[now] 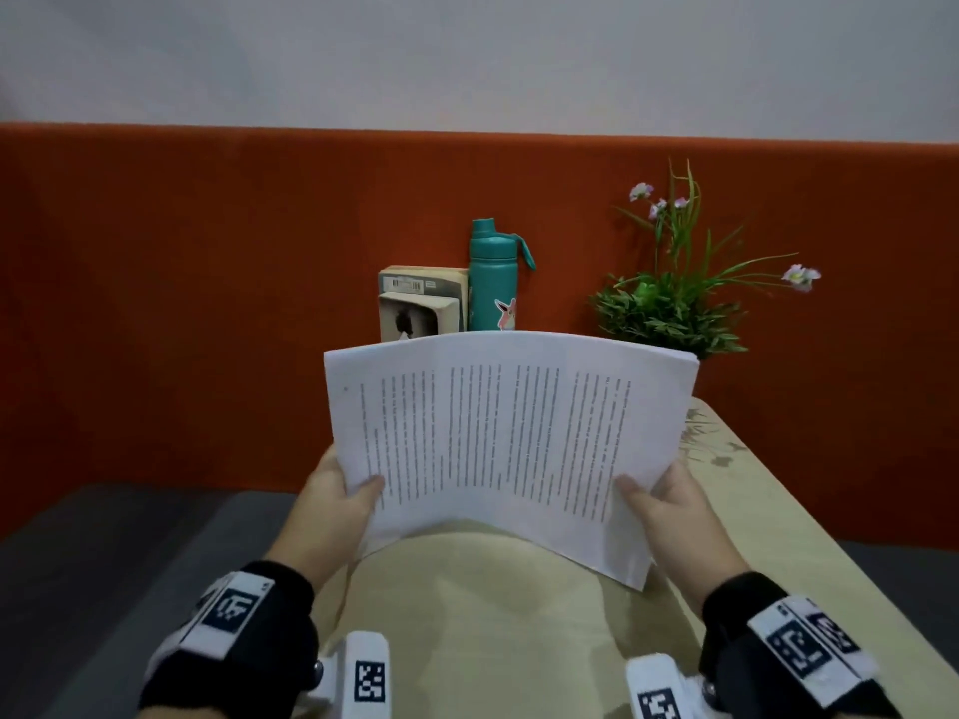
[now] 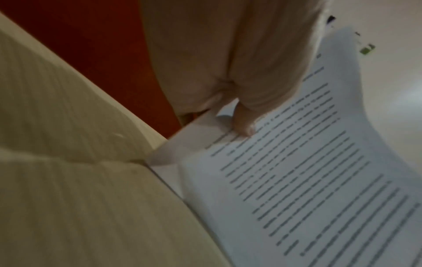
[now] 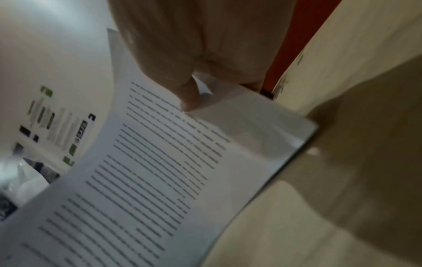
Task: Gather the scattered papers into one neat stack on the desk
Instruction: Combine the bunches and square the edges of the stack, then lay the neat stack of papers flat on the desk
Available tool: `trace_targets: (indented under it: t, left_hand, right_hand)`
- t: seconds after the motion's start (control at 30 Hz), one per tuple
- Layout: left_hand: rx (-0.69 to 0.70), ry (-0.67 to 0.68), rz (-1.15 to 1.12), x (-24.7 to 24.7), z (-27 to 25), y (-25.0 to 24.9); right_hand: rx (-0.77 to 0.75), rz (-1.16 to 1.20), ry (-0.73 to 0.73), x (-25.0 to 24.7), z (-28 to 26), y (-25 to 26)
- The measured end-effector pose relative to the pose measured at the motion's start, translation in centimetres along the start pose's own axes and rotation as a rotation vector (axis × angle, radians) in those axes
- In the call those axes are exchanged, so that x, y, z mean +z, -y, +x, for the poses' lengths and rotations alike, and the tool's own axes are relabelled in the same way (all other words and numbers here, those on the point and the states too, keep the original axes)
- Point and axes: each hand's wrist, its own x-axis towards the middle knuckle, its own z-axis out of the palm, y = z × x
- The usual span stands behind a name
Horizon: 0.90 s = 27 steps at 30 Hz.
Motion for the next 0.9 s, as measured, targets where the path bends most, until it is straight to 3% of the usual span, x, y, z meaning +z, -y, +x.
trace_targets:
  t: [0.13, 0.3, 0.63, 0.9]
  left_hand:
    - [0.019, -0.094, 0.090, -0.8, 0.1, 0.1]
    - [0.144, -0.142, 0.149, -2.6, -0.8, -1.5]
    - [-0.172, 0.089, 0.546, -6.4, 1.4, 0.5]
    - [-0.278, 0.234, 0.725, -6.7, 4.0, 2.7]
  right_hand:
    - [0.064, -0.163, -0.041, -0.6, 0.2, -0.5]
    - [-0.021, -0.235, -0.134, -0.8, -0.1, 1.6]
    - [0.235, -0.487, 0.080, 3.0, -0.1, 0.9]
    - [0.375, -0.721, 0.127, 4.2, 0.5, 0.0]
